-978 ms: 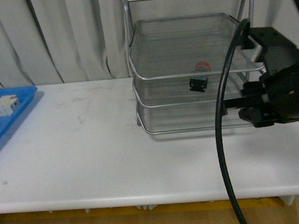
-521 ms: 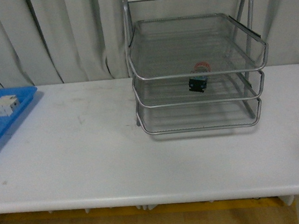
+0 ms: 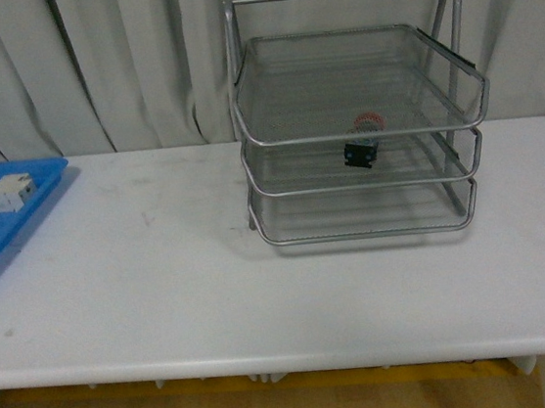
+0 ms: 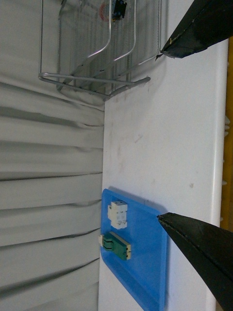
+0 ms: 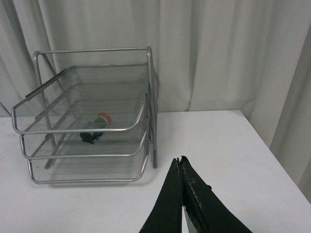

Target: Place button on rack with both arms

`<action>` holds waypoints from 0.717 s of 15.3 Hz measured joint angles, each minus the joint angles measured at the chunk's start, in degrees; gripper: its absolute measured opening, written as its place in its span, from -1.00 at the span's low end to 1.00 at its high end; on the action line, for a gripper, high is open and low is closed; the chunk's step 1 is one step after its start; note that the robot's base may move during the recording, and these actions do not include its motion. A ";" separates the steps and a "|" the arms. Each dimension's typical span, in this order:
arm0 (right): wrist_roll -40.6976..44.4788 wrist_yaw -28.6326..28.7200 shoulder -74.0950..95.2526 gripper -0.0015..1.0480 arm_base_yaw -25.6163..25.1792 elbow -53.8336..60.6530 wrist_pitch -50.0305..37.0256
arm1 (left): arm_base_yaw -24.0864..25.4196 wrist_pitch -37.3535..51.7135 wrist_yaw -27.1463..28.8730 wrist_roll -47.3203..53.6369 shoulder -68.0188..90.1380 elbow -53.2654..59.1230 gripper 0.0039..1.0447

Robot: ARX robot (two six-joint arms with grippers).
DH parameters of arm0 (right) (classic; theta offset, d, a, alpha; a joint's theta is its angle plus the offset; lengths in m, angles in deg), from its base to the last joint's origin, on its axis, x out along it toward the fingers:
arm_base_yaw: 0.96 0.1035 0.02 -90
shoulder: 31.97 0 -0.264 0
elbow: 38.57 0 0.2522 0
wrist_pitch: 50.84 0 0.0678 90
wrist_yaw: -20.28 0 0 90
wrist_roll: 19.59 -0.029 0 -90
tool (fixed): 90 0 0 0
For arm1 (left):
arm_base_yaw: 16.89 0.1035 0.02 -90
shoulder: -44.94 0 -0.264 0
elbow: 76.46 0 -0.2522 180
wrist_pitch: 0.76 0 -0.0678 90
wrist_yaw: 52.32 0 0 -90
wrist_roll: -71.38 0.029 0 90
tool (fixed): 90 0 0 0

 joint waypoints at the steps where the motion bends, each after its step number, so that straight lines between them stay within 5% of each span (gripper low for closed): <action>1: 0.00 0.02 -2.25 -0.96 0.00 1.25 0.76 | 0.00 -0.02 0.02 0.00 0.00 0.00 0.88; 11: 0.00 0.00 -17.66 -0.97 0.00 7.69 9.53 | 0.00 -0.02 0.00 0.00 0.00 0.00 0.88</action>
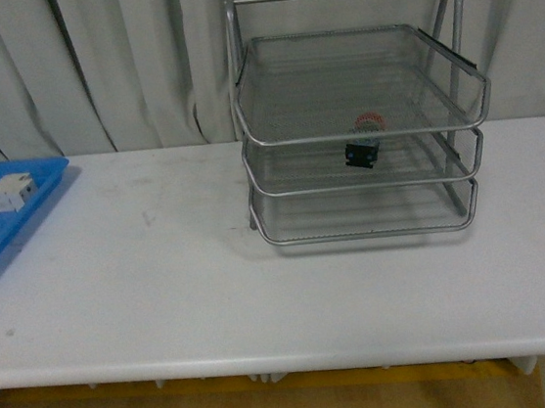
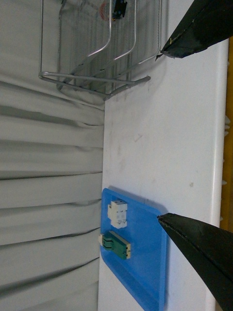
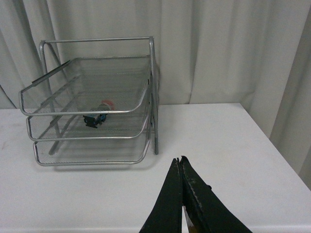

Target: Place button on rack with both arms

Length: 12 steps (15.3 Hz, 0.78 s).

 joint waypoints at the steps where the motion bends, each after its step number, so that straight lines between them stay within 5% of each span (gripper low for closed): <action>1: 0.00 -0.02 -1.49 -0.97 0.00 0.00 1.33 | 0.00 0.02 0.00 0.02 0.00 0.00 0.88; 10: 0.00 -0.02 -9.60 -0.97 0.00 0.00 9.29 | 0.00 0.02 0.00 0.00 0.00 0.00 0.88; 12: 0.02 0.09 -17.53 -0.97 0.00 -0.02 20.02 | 0.00 0.00 0.02 0.00 0.00 0.00 0.88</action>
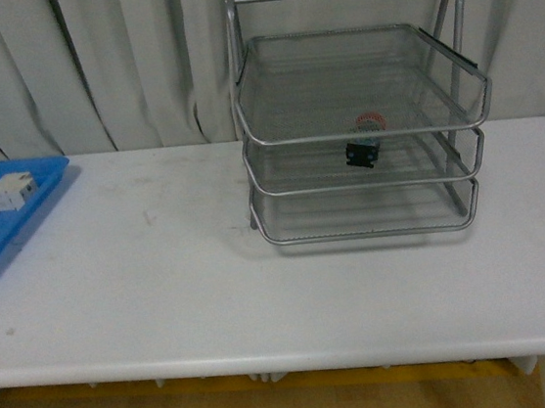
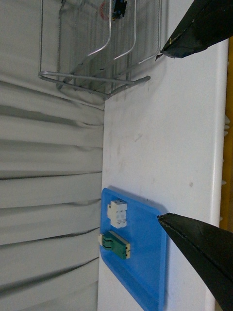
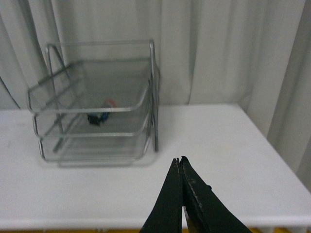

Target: Place button on rack with both arms

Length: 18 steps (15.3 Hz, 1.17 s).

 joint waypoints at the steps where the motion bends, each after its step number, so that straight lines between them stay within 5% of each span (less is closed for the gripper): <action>1: 0.00 -0.07 -2.23 -0.97 0.00 -0.11 -1.18 | 0.00 -0.02 -0.04 0.02 0.00 0.00 0.88; 6: 0.07 -0.11 -2.21 -0.89 0.00 0.00 -0.11 | 0.00 0.02 -0.02 0.00 0.00 0.00 0.88; 13: 0.04 -0.11 -2.21 0.88 0.00 0.00 -0.13 | 0.00 0.02 -0.02 0.00 0.00 0.00 0.88; 18: 0.04 -0.11 -2.21 0.87 0.00 0.00 -0.13 | 0.00 0.02 -0.02 0.00 0.00 0.00 0.88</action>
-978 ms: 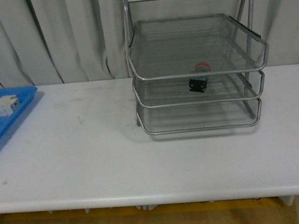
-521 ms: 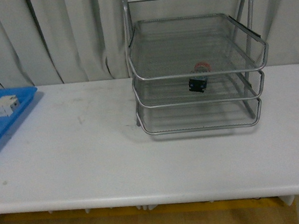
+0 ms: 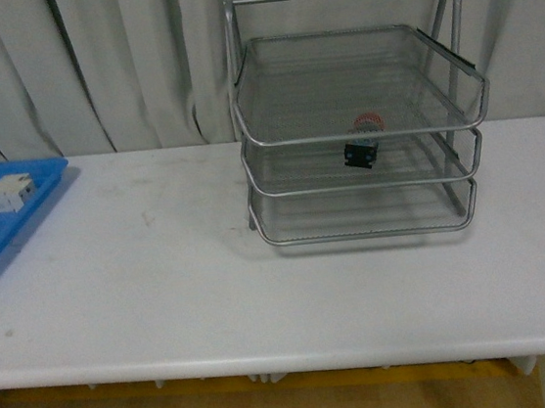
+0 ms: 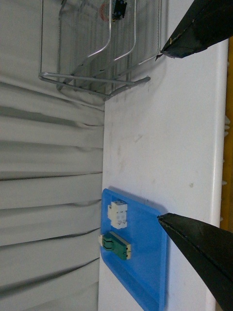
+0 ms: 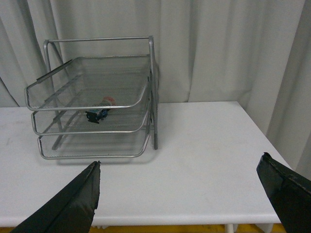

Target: Place button on rack with both arms

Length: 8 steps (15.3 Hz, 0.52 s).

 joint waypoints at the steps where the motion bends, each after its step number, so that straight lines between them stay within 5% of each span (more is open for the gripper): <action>1: 0.00 0.00 0.00 0.87 0.00 0.00 0.00 | 0.00 0.00 0.00 0.00 0.00 0.00 0.88; 8: 0.00 0.00 0.00 0.87 0.00 0.00 0.02 | 0.00 0.00 0.00 0.00 0.00 0.00 0.88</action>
